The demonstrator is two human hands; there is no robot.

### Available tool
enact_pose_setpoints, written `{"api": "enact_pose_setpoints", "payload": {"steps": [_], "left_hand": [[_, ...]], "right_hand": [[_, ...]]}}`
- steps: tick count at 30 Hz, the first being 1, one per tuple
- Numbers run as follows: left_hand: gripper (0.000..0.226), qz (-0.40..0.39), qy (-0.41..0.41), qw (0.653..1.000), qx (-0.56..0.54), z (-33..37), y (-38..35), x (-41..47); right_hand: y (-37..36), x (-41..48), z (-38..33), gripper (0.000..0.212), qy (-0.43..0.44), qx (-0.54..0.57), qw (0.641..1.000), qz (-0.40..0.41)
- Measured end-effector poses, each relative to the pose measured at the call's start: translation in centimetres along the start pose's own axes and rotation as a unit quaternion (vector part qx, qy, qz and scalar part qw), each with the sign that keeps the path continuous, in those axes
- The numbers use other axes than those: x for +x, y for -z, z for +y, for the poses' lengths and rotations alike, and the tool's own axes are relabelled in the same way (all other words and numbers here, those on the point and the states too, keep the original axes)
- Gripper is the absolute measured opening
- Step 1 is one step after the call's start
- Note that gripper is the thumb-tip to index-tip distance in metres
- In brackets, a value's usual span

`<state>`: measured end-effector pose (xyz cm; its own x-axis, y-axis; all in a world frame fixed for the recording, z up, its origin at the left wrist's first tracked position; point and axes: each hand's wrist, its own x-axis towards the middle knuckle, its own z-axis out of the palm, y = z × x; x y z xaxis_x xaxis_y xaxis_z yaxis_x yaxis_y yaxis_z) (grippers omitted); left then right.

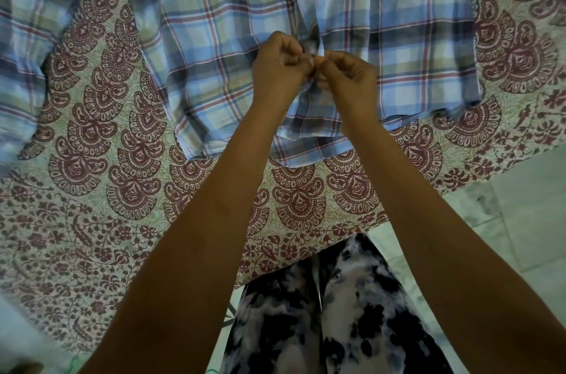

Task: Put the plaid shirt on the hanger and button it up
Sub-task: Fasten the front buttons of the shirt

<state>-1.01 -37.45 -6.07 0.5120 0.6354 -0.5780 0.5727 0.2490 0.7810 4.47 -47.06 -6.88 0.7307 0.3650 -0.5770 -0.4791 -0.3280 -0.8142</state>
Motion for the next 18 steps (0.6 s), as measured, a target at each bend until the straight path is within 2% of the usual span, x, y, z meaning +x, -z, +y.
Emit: {"api": "enact_pose_setpoints", "payload": {"steps": [5,9,13,18], "left_hand": [[0.028,0.050,-0.033,0.998,-0.002,-0.17,0.17,-0.42],[0.035,0.055,-0.069,0.996,0.017,0.12,0.06,-0.22],[0.036,0.026,-0.071,0.997,0.028,-0.31,0.22,-0.15],[0.039,0.069,-0.069,0.995,0.033,-0.42,0.13,-0.15]], "right_hand": [[-0.21,0.38,-0.73,0.023,0.000,0.024,1.000,-0.018],[0.00,0.16,-0.92,0.019,-0.012,0.048,0.997,-0.059],[0.38,0.56,-0.70,0.023,-0.028,0.045,0.998,-0.041],[0.38,0.55,-0.82,0.027,-0.030,0.013,0.999,-0.038]]}}
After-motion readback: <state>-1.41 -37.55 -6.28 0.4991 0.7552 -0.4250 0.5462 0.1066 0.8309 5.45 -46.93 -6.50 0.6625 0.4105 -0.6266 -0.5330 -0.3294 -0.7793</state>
